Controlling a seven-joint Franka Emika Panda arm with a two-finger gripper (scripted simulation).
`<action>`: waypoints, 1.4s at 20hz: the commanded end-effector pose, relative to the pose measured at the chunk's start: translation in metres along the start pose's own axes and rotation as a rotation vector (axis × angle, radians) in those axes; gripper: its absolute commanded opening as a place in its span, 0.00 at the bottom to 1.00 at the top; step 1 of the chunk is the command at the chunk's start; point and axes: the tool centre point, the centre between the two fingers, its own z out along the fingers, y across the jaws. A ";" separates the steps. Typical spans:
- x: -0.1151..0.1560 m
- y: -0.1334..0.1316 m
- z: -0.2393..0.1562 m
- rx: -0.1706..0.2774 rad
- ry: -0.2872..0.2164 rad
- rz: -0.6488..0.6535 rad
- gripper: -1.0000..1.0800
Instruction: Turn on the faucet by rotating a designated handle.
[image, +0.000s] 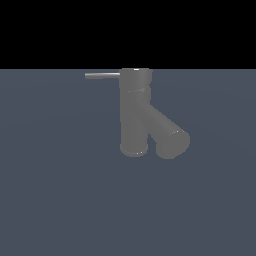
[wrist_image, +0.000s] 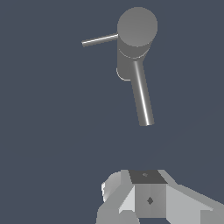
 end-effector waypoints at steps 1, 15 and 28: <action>0.000 0.000 0.000 0.000 0.000 0.000 0.00; 0.013 -0.020 0.018 -0.003 0.001 0.107 0.00; 0.053 -0.062 0.062 -0.010 0.005 0.371 0.00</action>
